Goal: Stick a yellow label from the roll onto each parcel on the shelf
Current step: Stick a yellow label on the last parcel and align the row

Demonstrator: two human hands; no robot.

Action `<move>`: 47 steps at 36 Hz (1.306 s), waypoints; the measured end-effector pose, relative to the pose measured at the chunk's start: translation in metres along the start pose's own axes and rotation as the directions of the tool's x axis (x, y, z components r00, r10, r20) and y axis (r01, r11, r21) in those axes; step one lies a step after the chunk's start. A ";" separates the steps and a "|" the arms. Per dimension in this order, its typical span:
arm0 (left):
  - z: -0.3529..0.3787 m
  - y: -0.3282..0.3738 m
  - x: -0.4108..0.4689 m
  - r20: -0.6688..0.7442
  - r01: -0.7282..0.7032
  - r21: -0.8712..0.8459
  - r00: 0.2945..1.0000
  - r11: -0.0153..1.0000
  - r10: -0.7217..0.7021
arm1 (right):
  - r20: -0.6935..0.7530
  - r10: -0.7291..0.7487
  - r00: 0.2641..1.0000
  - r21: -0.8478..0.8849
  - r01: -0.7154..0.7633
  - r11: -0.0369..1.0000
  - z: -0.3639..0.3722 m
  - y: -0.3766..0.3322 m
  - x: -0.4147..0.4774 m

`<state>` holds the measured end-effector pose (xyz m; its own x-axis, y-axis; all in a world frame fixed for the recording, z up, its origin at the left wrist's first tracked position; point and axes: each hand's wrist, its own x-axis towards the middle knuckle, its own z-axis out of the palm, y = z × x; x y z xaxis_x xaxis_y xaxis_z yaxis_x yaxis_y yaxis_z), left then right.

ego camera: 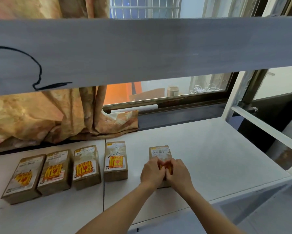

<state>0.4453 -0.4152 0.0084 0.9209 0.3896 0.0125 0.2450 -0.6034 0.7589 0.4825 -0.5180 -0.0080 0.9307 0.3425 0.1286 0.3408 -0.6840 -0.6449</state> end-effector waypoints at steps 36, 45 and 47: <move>-0.011 -0.020 -0.014 0.001 -0.163 0.218 0.986 0.962 0.167 | 0.080 -0.186 0.979 -0.250 0.201 0.947 -0.022 0.012 0.002; -0.015 -0.020 -0.019 -0.009 -0.181 0.424 0.979 0.888 0.204 | 0.106 -0.221 0.970 -0.331 0.244 0.912 -0.026 0.013 -0.004; -0.015 -0.020 -0.019 -0.013 -0.179 0.443 0.978 0.878 0.206 | 0.109 -0.210 0.972 -0.336 0.235 0.912 -0.025 0.015 -0.005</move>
<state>0.4182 -0.4001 0.0031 0.9477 0.2657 0.1770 0.1844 -0.9081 0.3759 0.4857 -0.5462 0.0011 0.8182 0.5466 0.1782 0.5741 -0.7599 -0.3048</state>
